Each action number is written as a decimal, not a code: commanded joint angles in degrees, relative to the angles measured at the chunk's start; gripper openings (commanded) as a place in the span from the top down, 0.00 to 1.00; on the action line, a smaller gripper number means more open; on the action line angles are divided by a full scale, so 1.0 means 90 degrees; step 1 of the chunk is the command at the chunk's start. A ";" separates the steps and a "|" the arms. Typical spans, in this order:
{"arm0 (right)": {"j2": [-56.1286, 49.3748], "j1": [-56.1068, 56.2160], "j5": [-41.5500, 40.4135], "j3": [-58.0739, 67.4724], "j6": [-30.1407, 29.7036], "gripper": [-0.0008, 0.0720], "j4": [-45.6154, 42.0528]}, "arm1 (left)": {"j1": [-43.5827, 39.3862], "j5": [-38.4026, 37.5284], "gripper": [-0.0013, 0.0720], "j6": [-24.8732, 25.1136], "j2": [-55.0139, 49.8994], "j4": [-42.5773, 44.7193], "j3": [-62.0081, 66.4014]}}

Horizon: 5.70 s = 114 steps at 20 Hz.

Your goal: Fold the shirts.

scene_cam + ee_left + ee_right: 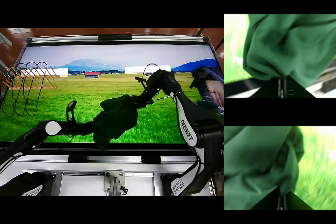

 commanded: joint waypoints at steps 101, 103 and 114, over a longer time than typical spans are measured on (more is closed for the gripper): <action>0.6501 0.0090 0.5792 0.1894 -0.1086 0.90 0.0697 | 0.0187 0.0100 0.93 0.2259 0.2096 0.0328 0.7327; 0.6428 0.0090 0.5450 0.1892 -0.1083 0.90 0.0658 | 0.0187 -0.0374 0.93 0.2259 0.1970 0.0525 0.7317; 0.3235 0.0090 0.2727 0.1892 -0.0920 0.90 -0.0243 | 0.0444 -0.3354 0.93 0.1290 0.1081 0.3602 0.5022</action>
